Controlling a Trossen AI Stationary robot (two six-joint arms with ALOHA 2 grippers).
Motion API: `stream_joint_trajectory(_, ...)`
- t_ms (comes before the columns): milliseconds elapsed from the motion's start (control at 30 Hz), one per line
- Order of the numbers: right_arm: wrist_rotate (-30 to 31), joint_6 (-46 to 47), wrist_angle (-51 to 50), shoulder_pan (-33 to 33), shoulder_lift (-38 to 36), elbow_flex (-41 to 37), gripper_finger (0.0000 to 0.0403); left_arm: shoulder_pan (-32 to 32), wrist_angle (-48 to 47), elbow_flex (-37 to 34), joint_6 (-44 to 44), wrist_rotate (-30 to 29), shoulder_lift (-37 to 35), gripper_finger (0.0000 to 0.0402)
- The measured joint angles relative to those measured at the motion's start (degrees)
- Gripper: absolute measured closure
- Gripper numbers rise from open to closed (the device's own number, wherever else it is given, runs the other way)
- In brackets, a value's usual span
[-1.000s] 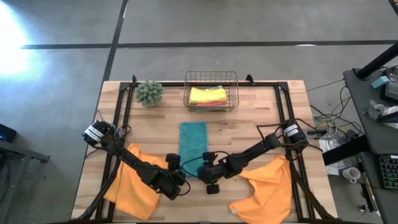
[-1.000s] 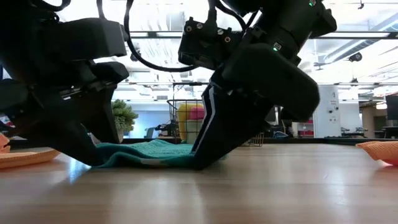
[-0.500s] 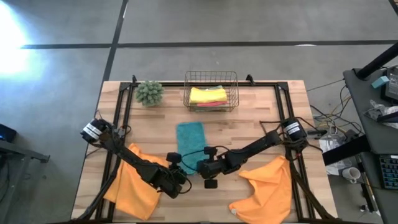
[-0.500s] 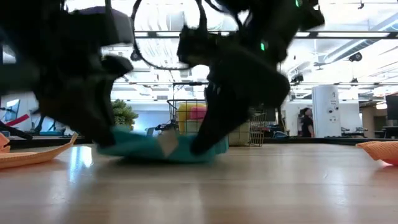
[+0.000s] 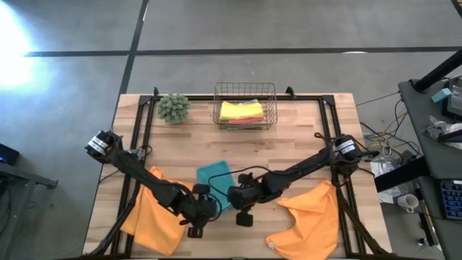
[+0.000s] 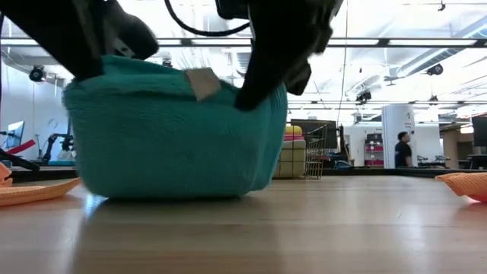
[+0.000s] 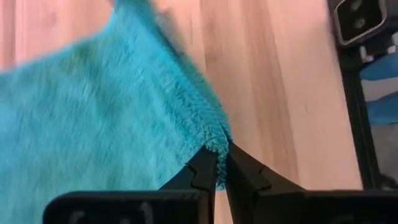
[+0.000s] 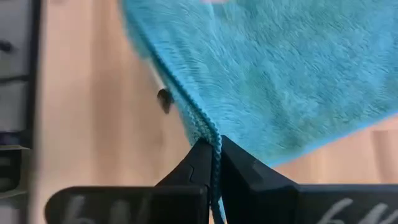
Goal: Fold microfiber towels
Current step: Fold the blue towel
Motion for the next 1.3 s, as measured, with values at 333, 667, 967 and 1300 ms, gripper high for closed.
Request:
stream_joint_trajectory(333,3.86,0.58,-0.9,-0.95,0.0,1.88,0.0394,0.6,-6.63,0.86,-6.37,-0.16,-1.58,0.0394)
stream_joint_trajectory(667,6.08,-5.11,-0.15,-7.92,0.0,1.49,0.0394,5.11,-20.28,0.82,-7.81,-8.33,-1.58,0.0394)
stream_joint_trajectory(967,5.59,-9.59,3.66,-13.08,4.29,0.04,0.0394,10.97,-21.2,-1.34,-7.53,-9.67,-0.48,0.0394)
stream_joint_trajectory(1300,5.84,-9.52,5.04,-15.22,5.44,0.0,0.0391,13.36,-21.15,-1.65,-5.74,-11.87,1.2,0.0391)
